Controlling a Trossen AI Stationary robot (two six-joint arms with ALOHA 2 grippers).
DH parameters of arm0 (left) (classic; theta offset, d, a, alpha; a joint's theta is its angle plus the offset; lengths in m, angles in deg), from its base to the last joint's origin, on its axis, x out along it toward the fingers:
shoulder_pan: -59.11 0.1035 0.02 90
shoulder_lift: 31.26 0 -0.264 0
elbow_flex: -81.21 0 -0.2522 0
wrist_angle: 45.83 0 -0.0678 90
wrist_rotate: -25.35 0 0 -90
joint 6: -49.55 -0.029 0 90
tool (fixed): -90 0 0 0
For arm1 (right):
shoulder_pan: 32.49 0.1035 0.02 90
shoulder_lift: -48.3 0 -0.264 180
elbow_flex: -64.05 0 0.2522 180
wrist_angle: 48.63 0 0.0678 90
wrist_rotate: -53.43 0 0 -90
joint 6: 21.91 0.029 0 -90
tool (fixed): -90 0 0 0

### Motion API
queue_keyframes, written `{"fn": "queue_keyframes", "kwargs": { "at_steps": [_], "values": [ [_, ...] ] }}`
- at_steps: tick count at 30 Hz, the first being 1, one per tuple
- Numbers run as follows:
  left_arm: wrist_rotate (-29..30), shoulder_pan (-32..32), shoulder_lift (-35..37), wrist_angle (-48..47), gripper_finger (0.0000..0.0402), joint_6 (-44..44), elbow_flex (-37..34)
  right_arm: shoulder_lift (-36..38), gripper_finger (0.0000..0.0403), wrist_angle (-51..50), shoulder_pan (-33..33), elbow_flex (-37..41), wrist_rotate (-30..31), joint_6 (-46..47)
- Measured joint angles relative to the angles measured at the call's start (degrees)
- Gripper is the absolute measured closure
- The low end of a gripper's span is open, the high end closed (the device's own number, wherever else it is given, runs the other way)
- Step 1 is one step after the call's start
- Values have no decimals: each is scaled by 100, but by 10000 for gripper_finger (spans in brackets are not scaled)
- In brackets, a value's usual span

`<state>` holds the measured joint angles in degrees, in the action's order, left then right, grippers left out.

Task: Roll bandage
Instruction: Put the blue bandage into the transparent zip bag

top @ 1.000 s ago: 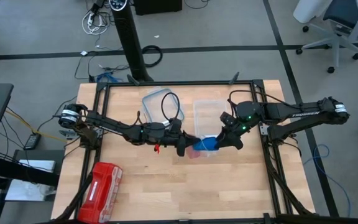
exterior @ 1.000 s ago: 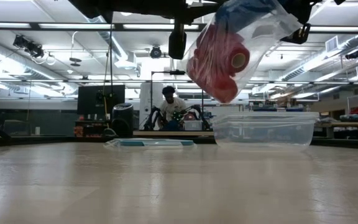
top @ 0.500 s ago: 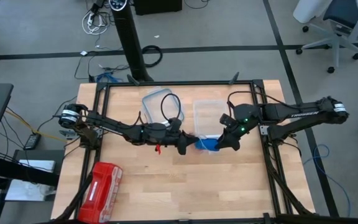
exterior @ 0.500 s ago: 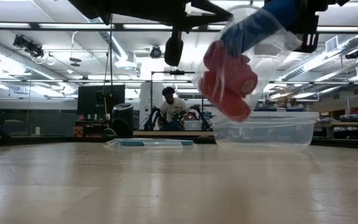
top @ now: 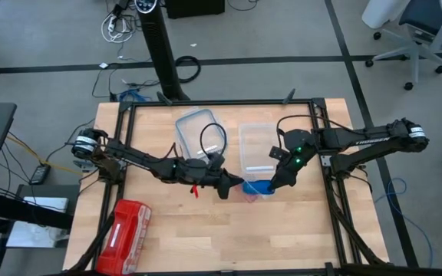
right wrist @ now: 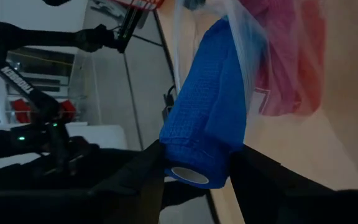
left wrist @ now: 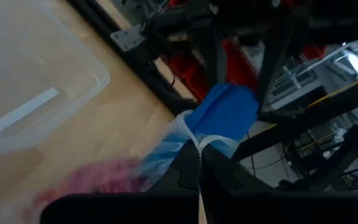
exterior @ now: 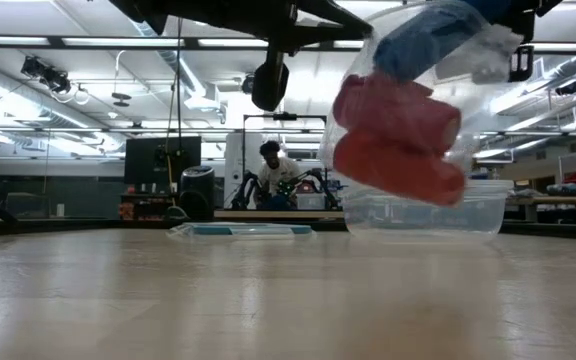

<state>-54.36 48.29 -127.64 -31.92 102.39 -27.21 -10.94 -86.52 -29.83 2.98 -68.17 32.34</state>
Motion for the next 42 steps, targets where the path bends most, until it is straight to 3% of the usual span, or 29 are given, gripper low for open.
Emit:
{"fn": "queue_keyframes", "kwargs": {
  "at_steps": [12, 19, 32, 42],
  "values": [
    [5, -318, -661, 68, 398, 173, 2, -165, 239, -365, 117, 0, -208, 226],
    [-553, -414, -1003, 80, 398, 172, 124, -616, 239, -222, 494, 2, -162, 261],
    [-517, -420, -1010, 266, 398, 159, 131, -791, 239, 518, 627, 7, 505, 263],
    [-210, -333, -1010, 647, 398, 314, 131, -1011, 239, 309, 723, 4, 302, 69]
  ]
}}
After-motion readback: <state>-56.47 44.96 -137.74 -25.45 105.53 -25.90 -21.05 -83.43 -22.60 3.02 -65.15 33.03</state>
